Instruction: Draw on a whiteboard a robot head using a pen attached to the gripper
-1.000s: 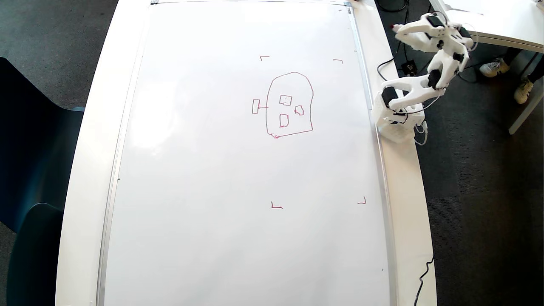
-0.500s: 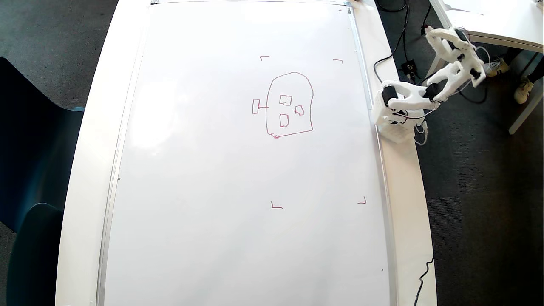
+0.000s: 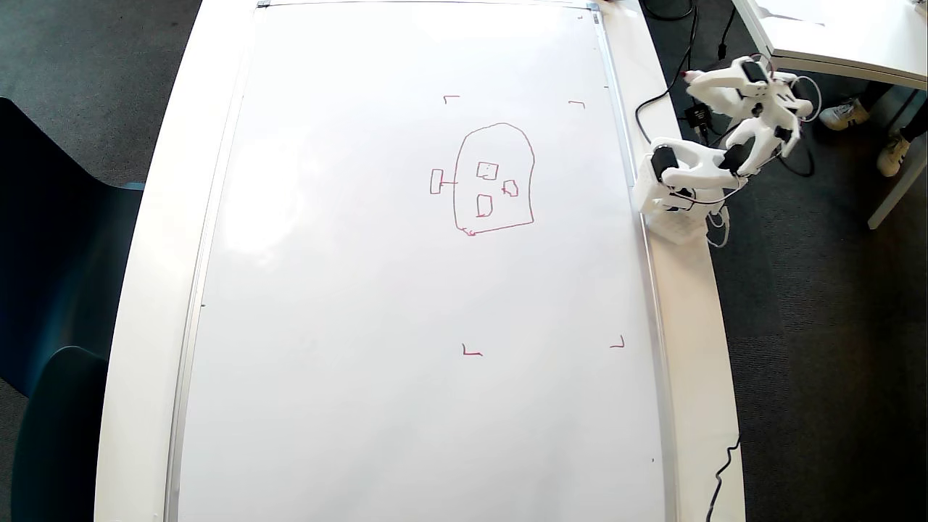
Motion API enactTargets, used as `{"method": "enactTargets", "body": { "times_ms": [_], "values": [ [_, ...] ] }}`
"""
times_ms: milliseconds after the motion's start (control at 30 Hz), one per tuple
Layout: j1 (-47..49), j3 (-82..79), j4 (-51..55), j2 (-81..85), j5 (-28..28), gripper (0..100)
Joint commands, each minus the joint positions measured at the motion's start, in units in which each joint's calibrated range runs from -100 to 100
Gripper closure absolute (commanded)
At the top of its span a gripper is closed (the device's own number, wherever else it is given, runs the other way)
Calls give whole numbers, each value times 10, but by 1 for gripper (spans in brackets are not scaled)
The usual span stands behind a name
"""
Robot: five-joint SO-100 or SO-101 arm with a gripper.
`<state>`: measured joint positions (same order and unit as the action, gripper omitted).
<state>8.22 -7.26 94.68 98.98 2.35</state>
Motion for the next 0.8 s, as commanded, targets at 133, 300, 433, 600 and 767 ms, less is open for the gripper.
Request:
{"method": "enactTargets", "body": {
  "times_ms": [133,300,433,600,767],
  "values": [
    [-4,-215,-16,0,-3,99],
    [-4,-365,-141,0,-3,99],
    [-3,-434,-231,0,-3,99],
    [1,-496,-429,1,-22,99],
    [1,-579,-683,2,-33,99]
  ]
}}
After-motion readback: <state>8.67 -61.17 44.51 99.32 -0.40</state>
